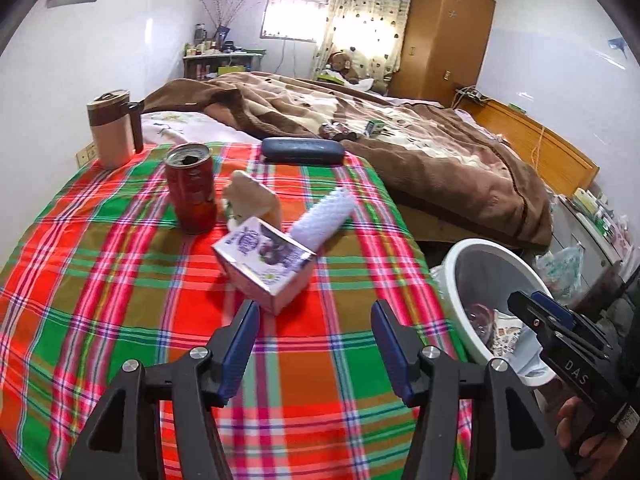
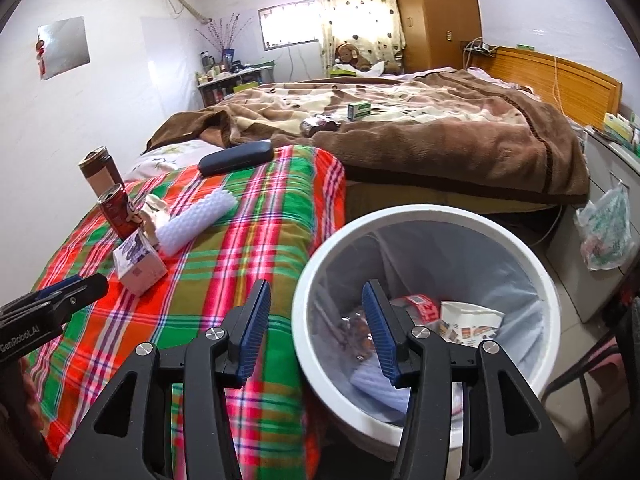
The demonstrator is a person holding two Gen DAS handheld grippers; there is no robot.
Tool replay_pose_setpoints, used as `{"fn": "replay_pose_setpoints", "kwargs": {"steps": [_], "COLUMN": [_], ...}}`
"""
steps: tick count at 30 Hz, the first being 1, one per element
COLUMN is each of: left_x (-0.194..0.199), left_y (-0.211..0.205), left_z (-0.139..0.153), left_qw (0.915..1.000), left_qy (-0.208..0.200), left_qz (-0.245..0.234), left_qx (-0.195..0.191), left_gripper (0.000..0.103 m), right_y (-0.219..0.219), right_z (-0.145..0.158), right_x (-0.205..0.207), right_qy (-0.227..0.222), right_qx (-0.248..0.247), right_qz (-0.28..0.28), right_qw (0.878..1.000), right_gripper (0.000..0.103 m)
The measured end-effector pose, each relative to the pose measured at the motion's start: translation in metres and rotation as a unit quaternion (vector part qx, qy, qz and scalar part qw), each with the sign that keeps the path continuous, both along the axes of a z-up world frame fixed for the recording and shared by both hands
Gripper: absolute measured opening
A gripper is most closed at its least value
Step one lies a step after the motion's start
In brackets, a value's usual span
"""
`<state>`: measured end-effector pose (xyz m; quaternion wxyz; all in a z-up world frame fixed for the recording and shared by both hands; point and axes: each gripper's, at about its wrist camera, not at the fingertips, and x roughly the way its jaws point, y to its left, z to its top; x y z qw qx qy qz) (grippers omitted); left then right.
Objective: Collect trash
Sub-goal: 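Move both open tools back over the remaining trash on the bed, then grasp the purple juice box with the left tool while the right tool reaches the white foam sleeve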
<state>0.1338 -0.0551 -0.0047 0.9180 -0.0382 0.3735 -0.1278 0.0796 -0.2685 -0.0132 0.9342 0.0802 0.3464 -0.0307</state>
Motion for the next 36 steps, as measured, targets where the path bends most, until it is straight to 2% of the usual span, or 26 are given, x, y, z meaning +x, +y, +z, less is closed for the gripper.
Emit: {"fn": "replay_pose_setpoints", "kwargs": {"steps": [4, 7, 18, 26, 36], "left_x": [0.012, 0.023, 0.066, 0.088, 0.089], "left_y": [0.01, 0.015, 0.009, 0.005, 0.017], "left_z": [-0.001, -0.003, -0.018, -0.034, -0.033], "left_qw": [0.9998, 0.9995, 0.9981, 0.997, 0.9972], "left_qy": [0.002, 0.005, 0.029, 0.049, 0.058], "left_qz": [0.017, 0.03, 0.054, 0.059, 0.045], "left_qx": [-0.002, -0.001, 0.003, 0.013, 0.011], "left_gripper": [0.06, 0.066, 0.066, 0.067, 0.069], "right_y": [0.01, 0.016, 0.033, 0.036, 0.046], "right_z": [-0.001, -0.002, -0.002, -0.003, -0.001], "right_x": [0.007, 0.014, 0.041, 0.054, 0.063], "right_qy": [-0.001, 0.002, 0.007, 0.009, 0.013], "right_qx": [0.002, 0.001, -0.014, -0.011, -0.013], "right_qz": [0.01, 0.02, 0.047, 0.046, 0.057], "right_qw": [1.0, 1.0, 0.999, 0.999, 0.998], "right_gripper": [0.049, 0.049, 0.049, 0.049, 0.049]}}
